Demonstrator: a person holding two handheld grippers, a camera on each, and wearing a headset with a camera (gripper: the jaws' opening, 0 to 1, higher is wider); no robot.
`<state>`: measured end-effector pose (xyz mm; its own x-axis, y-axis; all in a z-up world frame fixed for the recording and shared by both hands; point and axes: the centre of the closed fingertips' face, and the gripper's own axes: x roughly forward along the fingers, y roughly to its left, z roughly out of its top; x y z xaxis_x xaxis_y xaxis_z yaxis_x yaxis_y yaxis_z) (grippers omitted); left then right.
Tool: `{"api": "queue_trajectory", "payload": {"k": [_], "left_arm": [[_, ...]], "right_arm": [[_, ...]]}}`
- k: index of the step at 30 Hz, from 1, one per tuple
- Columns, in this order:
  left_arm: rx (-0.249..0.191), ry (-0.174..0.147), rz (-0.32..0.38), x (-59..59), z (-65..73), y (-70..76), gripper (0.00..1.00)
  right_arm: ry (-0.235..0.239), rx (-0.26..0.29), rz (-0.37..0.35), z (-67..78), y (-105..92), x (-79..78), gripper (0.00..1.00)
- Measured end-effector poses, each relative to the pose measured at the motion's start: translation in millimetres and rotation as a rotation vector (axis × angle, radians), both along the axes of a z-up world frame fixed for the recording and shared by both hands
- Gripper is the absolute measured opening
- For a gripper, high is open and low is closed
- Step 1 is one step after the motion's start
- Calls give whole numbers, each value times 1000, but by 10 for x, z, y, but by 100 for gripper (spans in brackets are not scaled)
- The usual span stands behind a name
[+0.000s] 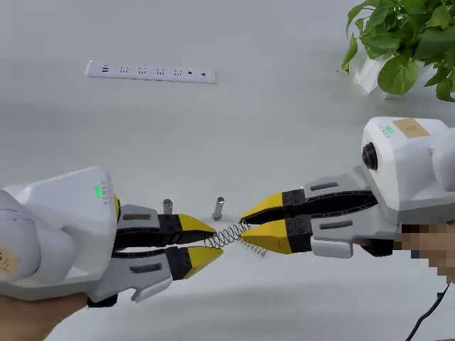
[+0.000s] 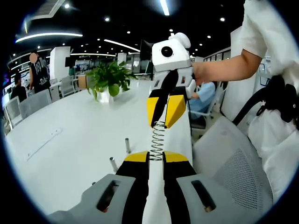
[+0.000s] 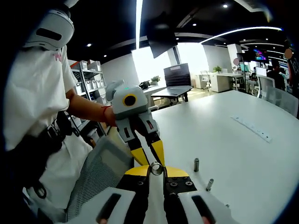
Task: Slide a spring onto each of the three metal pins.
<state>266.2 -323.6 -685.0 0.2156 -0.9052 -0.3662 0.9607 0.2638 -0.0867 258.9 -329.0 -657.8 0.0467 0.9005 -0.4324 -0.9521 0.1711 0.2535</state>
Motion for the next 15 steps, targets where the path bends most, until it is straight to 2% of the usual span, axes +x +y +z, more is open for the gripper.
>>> {"api": "queue_trajectory", "payload": {"k": [15], "left_arm": [[3,5,-16,-67,-39,-51,6]], "right_arm": [[-34,-32,56,39,88,-47,6]]}}
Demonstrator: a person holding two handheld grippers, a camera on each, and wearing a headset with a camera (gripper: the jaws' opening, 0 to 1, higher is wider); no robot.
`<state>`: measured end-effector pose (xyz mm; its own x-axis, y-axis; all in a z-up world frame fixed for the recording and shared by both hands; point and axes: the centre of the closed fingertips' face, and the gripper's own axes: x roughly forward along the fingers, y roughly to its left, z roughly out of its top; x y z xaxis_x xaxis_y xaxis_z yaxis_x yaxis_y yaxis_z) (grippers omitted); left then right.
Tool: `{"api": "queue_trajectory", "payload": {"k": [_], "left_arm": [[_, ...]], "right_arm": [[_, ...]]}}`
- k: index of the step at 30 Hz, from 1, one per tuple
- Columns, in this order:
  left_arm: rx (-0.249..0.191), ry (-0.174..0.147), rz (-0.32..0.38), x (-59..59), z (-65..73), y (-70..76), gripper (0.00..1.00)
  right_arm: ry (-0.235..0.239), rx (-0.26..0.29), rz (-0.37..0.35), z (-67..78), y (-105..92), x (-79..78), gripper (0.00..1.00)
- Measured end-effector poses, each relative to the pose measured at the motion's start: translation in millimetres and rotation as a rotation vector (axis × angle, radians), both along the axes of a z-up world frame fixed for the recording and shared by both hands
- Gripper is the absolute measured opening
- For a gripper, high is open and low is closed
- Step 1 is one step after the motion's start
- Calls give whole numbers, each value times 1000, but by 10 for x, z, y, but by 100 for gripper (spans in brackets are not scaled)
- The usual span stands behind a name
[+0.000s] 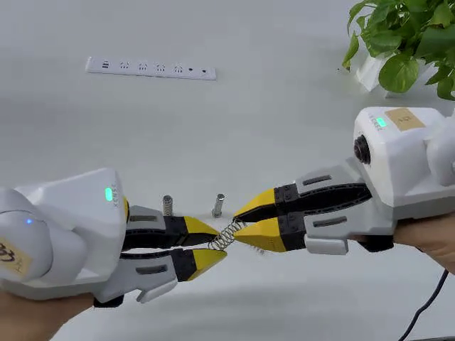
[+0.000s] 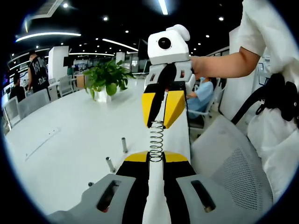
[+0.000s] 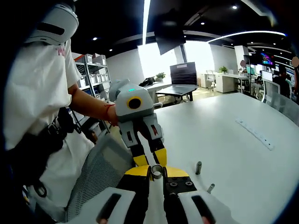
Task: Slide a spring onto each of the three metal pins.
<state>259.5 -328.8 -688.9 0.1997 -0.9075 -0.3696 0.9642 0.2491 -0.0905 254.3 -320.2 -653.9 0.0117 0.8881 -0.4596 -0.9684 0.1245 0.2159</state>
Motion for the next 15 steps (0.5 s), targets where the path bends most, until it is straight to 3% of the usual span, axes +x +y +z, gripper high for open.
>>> {"api": "queue_trajectory", "payload": {"k": [15], "left_arm": [[-13,2,1,-14,-8,-29,6]], "right_arm": [[-17,-42,37,5,22,-21,6]]}}
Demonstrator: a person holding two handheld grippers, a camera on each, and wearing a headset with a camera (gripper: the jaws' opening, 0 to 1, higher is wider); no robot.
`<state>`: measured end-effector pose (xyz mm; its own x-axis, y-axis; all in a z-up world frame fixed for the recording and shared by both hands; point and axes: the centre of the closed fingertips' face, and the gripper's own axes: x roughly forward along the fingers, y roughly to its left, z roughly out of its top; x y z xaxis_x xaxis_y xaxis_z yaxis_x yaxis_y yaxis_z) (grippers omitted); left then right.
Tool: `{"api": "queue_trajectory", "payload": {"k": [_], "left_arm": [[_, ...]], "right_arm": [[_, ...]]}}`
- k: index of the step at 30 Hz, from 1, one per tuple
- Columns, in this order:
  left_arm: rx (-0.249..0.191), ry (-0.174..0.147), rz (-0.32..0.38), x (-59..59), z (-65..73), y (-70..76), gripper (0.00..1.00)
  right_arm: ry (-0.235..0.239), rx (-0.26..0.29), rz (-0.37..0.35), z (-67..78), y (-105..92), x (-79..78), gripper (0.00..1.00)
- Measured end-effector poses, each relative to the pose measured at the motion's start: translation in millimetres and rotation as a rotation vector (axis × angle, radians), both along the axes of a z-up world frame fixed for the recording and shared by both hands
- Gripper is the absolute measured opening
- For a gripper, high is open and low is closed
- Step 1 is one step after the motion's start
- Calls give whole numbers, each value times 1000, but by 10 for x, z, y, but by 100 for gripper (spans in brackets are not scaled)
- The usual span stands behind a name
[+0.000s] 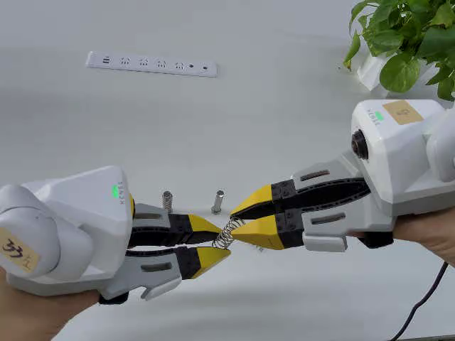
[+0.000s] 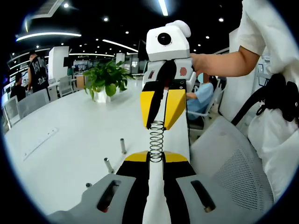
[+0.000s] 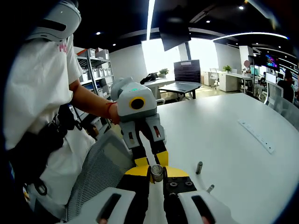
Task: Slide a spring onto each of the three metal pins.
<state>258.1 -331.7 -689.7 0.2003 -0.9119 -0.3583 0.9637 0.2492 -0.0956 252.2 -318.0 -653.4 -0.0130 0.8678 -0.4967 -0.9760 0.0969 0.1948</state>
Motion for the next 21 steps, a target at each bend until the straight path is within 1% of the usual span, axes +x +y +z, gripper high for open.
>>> {"api": "queue_trajectory", "payload": {"k": [6,9,11,12,14,16,18,21], "left_arm": [[-7,1,4,-3,-2,4,6],[-12,1,8,3,1,8,6],[-15,1,9,6,4,9,6],[-16,0,8,7,6,8,6],[-18,-3,7,8,10,6,6],[-20,-3,8,14,10,4,6],[-21,-4,10,22,8,3,6],[-21,-3,12,30,-1,3,6]], "right_arm": [[6,-15,12,-4,0,-12,7],[13,-29,26,-3,7,-22,11],[-8,-72,46,-30,-21,-6,13],[-10,-89,59,-34,-28,-1,14],[-15,-109,79,-32,-30,10,15],[-35,-149,123,-38,-28,20,15],[-46,-193,175,-56,-10,5,15],[-82,-265,250,-115,-4,23,16]]}}
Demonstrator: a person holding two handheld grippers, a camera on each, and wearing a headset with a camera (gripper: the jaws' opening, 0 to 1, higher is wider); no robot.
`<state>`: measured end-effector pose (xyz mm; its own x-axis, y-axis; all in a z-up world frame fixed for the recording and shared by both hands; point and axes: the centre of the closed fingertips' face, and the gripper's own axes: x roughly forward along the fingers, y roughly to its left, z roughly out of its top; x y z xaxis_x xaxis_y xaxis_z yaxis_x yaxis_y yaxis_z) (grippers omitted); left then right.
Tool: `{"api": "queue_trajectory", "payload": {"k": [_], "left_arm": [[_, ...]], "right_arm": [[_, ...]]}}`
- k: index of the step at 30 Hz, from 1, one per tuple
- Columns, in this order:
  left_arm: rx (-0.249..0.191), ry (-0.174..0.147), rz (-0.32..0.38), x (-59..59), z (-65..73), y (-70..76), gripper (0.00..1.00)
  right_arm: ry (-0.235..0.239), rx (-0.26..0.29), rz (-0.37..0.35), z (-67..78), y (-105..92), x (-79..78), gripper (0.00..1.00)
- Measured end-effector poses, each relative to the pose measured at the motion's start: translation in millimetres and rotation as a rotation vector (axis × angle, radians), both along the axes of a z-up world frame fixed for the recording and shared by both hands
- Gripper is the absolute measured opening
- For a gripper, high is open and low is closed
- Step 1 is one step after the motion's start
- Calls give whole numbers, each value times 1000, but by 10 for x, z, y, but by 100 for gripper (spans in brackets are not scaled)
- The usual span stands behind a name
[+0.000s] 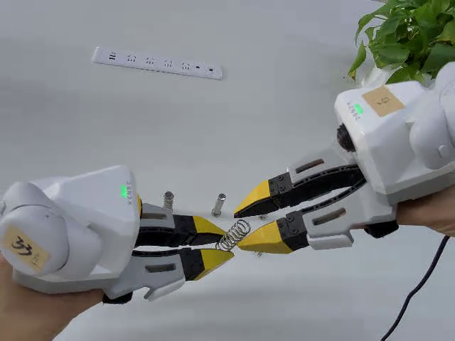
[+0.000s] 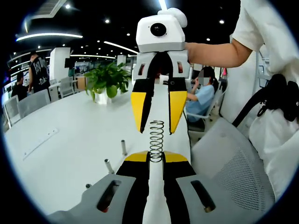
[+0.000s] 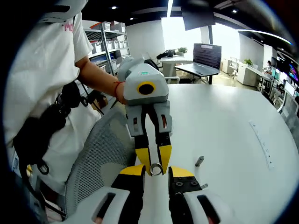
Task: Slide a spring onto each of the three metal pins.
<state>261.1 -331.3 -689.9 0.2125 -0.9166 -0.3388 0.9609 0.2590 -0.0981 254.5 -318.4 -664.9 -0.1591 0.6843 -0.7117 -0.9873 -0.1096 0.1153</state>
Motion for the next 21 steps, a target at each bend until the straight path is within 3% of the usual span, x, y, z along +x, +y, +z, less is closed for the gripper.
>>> {"api": "queue_trajectory", "payload": {"k": [4,11,16,21], "left_arm": [[-1,0,2,5,-9,1,6],[-8,1,13,35,-9,10,6],[-17,0,17,48,0,8,6],[-22,1,22,56,4,13,6]], "right_arm": [[-47,-70,88,-41,15,53,16],[-56,-131,179,-68,69,6,13],[-61,-172,223,-125,50,-20,12],[-59,-177,236,-131,37,-17,8]]}}
